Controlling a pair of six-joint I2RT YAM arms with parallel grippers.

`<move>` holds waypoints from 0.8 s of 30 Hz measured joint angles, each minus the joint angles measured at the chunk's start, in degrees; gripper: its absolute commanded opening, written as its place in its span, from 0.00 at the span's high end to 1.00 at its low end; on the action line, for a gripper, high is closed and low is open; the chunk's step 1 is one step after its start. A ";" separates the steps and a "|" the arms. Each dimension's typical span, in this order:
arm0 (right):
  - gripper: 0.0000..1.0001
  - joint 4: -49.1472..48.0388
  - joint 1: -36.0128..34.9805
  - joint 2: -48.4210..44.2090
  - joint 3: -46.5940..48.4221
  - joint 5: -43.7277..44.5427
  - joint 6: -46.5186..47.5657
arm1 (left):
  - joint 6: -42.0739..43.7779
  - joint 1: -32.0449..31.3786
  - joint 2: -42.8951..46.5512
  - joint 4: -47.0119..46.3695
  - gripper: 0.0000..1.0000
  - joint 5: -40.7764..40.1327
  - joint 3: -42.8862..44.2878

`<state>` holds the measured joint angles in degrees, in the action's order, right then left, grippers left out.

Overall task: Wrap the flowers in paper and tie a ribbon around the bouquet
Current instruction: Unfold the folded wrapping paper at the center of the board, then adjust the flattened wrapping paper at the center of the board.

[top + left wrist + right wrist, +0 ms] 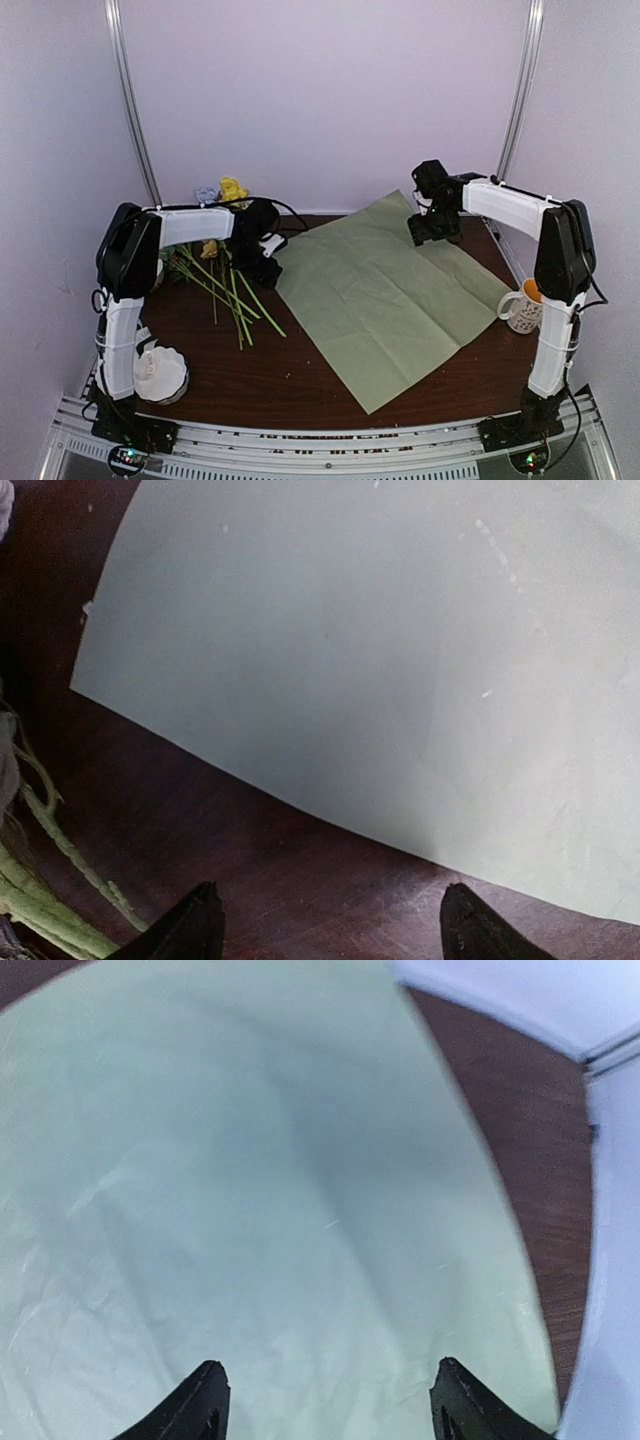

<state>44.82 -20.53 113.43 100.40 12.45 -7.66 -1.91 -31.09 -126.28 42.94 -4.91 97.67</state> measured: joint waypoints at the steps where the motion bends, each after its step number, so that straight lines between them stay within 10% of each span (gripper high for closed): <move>1: 0.31 -0.04 -1.46 -0.13 -2.19 -1.36 -0.24 | 0.35 -0.28 -0.07 0.72 0.22 -0.07 1.01; 10: 0.39 -3.78 -6.82 2.03 -16.83 -14.73 -7.32 | 5.46 -6.27 -7.23 1.77 0.19 -1.29 14.91; 24: 0.41 -6.27 -16.37 8.87 -10.60 -15.89 -10.38 | 4.17 -6.60 4.11 -4.11 0.24 -3.23 -8.35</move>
<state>38.54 -36.91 122.30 89.80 -3.44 -18.04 2.26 -37.69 -122.17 38.83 -8.14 89.32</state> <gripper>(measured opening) 0.592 0.784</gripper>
